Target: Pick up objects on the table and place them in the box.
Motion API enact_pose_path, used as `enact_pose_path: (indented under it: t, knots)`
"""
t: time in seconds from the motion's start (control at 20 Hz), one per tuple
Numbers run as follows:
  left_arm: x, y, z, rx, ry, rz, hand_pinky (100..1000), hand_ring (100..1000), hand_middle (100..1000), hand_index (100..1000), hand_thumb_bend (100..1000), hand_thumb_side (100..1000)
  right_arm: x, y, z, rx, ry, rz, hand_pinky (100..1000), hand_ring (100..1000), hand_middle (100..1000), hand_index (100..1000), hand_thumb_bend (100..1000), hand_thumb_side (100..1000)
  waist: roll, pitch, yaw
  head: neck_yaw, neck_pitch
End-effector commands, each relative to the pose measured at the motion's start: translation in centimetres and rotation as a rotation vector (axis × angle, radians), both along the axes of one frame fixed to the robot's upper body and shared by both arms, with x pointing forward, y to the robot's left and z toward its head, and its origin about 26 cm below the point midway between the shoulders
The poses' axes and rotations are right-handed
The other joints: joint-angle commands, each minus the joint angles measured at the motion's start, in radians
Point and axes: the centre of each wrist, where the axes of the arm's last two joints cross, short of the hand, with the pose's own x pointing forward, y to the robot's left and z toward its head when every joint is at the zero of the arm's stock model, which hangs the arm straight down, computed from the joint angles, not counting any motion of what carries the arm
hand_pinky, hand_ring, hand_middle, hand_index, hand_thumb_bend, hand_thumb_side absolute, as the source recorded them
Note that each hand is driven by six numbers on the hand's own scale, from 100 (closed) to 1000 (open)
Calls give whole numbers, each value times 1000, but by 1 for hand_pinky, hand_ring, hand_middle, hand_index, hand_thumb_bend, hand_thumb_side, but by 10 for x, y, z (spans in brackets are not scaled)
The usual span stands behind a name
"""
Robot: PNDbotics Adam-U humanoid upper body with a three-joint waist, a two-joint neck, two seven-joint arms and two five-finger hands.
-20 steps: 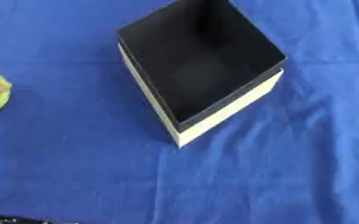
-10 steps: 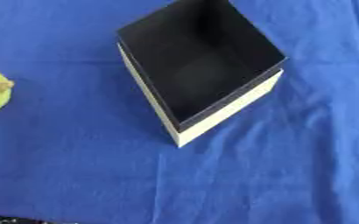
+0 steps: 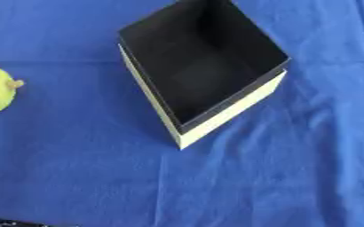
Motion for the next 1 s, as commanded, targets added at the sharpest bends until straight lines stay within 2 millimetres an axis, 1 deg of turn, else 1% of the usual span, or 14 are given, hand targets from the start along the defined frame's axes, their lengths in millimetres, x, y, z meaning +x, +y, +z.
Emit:
enact_pose_path:
  t: [0.05,0.2,0.25,0.3,0.35,0.4,0.45,0.5,0.55,0.7,0.85,1.0]
  knots:
    - [-2,3,10,15,-11,0,649,674,620,717,246,100,-6,-4,13,2,-31,-6,784,722,710,768,100,100,-6,-235,0,-2,-4]
    - [-4,3,13,31,-33,0,583,610,573,663,182,100,-7,-4,13,7,-31,-7,784,722,708,768,100,100,-6,-237,1,-6,-5]
    - [-5,2,15,41,-52,2,539,580,543,634,150,100,-7,-5,12,9,-31,-8,784,722,708,768,100,100,-6,-237,1,-8,-5]
    - [-6,1,18,58,-79,5,511,562,542,637,160,100,-7,-5,12,11,-30,-9,785,722,708,768,100,100,-6,-237,1,-10,-4]
    - [-8,0,21,78,-113,7,488,536,524,612,192,100,-8,-6,12,12,-31,-11,785,723,707,768,100,100,-6,-238,1,-14,-3]
    - [-10,-3,25,100,-157,4,469,522,509,590,195,100,-8,-7,12,15,-31,-12,785,723,707,769,100,100,-7,-238,2,-18,-2]
    - [-12,-7,29,113,-201,-1,386,479,466,523,194,100,-8,-7,11,17,-31,-12,785,723,706,769,100,100,-7,-239,3,-22,-1]
    - [-14,-10,33,121,-253,-6,356,467,456,507,190,100,-8,-7,11,19,-31,-12,785,723,706,769,100,100,-7,-240,4,-26,-1]
    - [-15,-13,36,127,-293,-8,297,448,441,480,148,100,-8,-7,11,20,-31,-12,785,722,706,768,100,100,-7,-240,4,-29,-1]
    - [-20,-22,45,144,-380,-15,244,436,437,464,131,100,-8,-7,11,23,-31,-11,785,722,704,768,100,100,-6,-241,3,-31,-4]
    - [-26,-32,56,166,-429,-41,216,424,428,451,144,100,-8,-6,11,25,-32,-9,785,722,704,769,100,100,-3,-242,1,-31,-5]
    - [-32,-47,71,150,-509,-91,164,410,409,423,120,100,-8,-4,12,28,-34,-2,785,721,703,768,100,100,-2,-244,-1,-29,-2]
